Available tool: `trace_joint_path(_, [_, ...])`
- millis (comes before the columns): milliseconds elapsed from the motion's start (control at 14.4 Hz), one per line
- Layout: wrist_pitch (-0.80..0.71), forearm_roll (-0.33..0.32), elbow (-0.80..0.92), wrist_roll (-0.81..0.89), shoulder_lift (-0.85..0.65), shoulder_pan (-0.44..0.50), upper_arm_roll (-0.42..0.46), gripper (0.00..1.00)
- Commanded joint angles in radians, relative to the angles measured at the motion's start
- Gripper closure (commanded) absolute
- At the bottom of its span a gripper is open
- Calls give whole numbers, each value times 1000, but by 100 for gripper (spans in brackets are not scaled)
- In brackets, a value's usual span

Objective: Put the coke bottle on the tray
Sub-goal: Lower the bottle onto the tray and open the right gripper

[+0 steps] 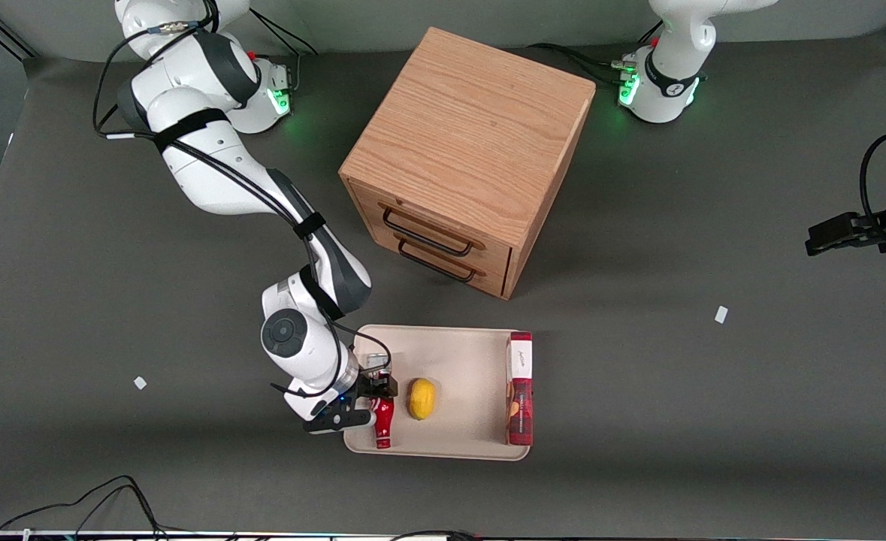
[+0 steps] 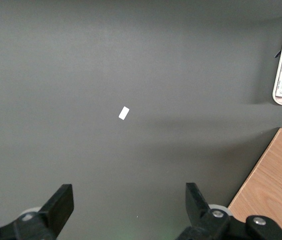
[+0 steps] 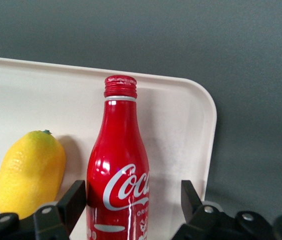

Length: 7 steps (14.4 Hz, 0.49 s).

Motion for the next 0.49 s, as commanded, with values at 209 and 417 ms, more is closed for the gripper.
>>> trace_joint_path(209, [9, -5, 1, 19, -11, 0, 5, 0])
trace_joint_path(417, [-2, -5, -75, 19, -93, -21, 6, 0])
